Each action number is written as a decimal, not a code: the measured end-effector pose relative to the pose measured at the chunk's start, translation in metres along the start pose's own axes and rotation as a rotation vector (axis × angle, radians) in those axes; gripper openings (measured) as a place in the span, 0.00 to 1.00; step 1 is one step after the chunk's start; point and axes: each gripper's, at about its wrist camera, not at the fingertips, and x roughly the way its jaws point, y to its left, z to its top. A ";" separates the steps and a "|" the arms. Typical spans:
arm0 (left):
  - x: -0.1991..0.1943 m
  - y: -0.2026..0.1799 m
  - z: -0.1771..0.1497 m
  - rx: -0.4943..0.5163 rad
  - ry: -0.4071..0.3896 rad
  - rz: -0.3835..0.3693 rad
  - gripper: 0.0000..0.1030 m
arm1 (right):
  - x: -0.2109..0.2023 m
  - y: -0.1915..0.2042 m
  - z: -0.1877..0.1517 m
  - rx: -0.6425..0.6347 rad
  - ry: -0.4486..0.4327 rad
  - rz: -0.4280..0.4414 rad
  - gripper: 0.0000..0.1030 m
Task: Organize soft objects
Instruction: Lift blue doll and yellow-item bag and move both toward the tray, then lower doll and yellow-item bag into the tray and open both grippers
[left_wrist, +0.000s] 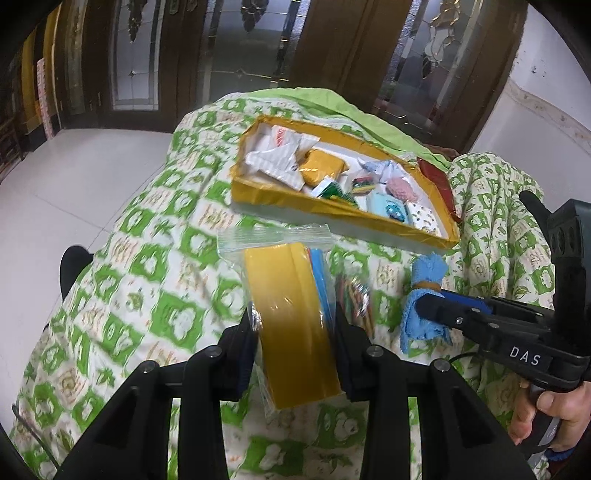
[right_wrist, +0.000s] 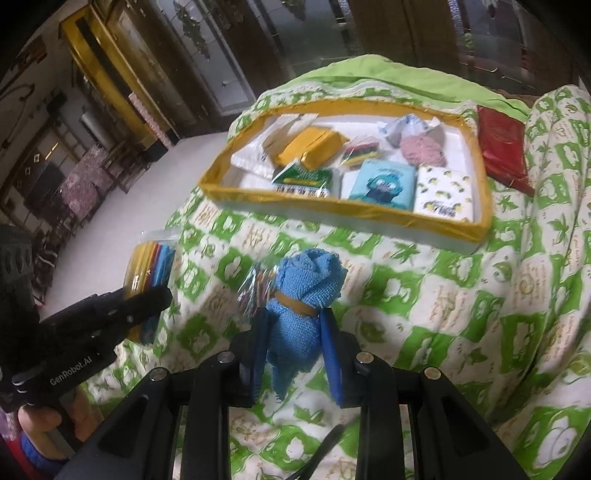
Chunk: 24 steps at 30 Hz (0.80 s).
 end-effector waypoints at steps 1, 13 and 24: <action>0.001 -0.003 0.003 0.007 -0.003 -0.001 0.35 | -0.002 -0.002 0.003 0.008 -0.005 0.002 0.29; 0.017 -0.014 0.030 0.045 -0.019 0.010 0.35 | -0.020 -0.035 0.044 0.089 -0.062 -0.002 0.29; 0.031 -0.015 0.041 0.067 -0.006 0.021 0.35 | -0.012 -0.039 0.058 0.082 -0.047 -0.014 0.29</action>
